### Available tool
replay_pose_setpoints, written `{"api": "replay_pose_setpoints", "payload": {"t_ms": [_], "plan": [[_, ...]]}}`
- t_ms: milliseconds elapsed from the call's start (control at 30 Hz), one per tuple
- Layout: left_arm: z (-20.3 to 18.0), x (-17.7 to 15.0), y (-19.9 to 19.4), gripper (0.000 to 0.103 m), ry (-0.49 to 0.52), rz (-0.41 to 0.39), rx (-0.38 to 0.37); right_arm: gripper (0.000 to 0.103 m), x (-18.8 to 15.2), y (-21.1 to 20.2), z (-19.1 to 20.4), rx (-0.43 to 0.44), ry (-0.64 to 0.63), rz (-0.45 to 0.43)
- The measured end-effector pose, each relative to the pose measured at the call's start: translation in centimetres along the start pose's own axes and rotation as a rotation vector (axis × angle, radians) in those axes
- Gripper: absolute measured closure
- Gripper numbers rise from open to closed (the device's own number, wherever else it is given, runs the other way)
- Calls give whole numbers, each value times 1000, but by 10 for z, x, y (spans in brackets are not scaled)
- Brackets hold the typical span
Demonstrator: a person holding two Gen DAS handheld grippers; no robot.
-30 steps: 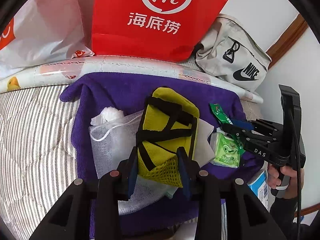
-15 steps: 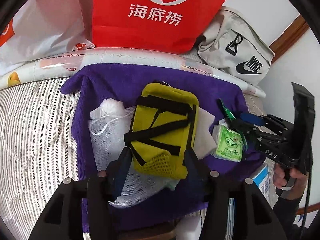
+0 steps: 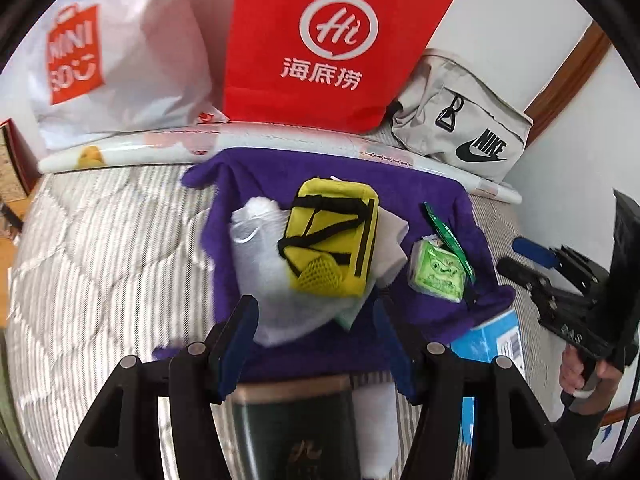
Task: Organize soft objects
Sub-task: 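Move both open tools to the white sponge block and dark green tin, then grasp the white sponge block with the right tool while the left tool grasps the black watch strap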
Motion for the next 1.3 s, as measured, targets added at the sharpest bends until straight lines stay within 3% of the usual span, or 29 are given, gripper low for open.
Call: {"api": "replay_pose_setpoints", "payload": {"t_ms": [233, 533, 767, 1300], "plan": [[10, -35, -32, 45, -21, -29, 19, 53, -32, -33, 50, 107, -6, -39], [40, -81, -55, 45, -78, -52, 23, 49, -89, -34, 124, 238, -73, -26], [61, -106, -56, 45, -104, -44, 1, 48, -121, -18, 174, 141, -244, -59], [95, -132, -53, 45, -155, -16, -11, 46, -129, 16, 198, -39, -309, -95]]}}
Point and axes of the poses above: each gripper's, at about its wrist camera, not at the fingertips, and y roughly the way its jaws point, z to its left, x to its top, the point moved 1 cm from there along y, roughly the way its jaws point, and after that the axes turned 3 degrees about -y, right-handed, at the moved point
